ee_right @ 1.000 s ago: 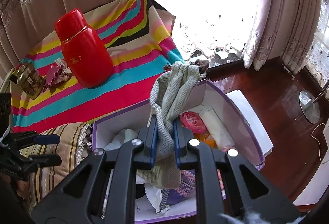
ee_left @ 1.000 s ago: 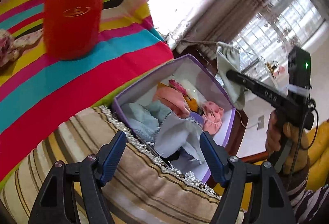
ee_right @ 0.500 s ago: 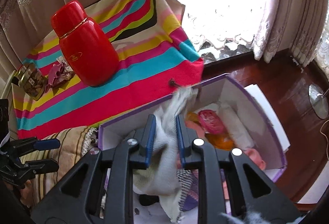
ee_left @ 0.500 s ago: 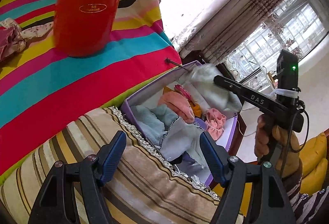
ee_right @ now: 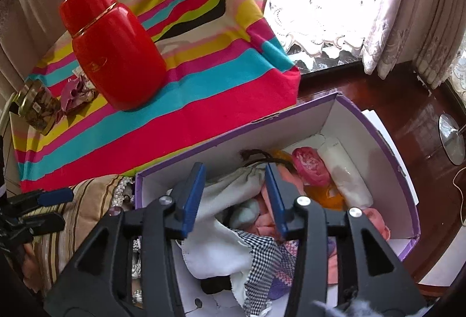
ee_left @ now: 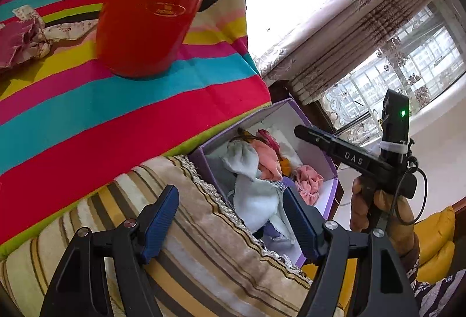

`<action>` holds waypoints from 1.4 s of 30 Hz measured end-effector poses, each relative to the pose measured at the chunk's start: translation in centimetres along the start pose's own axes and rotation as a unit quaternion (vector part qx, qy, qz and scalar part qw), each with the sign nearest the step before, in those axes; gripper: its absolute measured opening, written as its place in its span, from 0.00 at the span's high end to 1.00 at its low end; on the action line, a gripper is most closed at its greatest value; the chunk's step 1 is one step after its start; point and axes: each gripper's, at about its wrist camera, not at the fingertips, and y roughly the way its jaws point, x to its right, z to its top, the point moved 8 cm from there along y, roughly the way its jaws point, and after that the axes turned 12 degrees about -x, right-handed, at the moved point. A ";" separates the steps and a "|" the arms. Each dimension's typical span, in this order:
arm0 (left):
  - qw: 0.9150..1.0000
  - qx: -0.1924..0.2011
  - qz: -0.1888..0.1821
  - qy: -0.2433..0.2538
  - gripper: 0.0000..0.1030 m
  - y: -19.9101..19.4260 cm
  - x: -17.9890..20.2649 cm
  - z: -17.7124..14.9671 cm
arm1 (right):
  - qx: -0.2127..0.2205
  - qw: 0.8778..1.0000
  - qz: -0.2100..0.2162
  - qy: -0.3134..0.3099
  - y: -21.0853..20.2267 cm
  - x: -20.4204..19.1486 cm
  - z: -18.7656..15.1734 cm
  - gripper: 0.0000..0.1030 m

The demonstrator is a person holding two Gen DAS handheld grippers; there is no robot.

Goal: Organize soft objects
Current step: 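Open both tools to drop the bag and checkered cloth into the box, then move both tools back over the pink knit gloves and floral cloth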

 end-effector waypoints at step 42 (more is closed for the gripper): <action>0.918 0.226 0.043 -0.323 0.38 -14.9 -30.2 3.2 | 0.017 0.944 0.048 -0.325 6.0 -34.3 6.5 0.32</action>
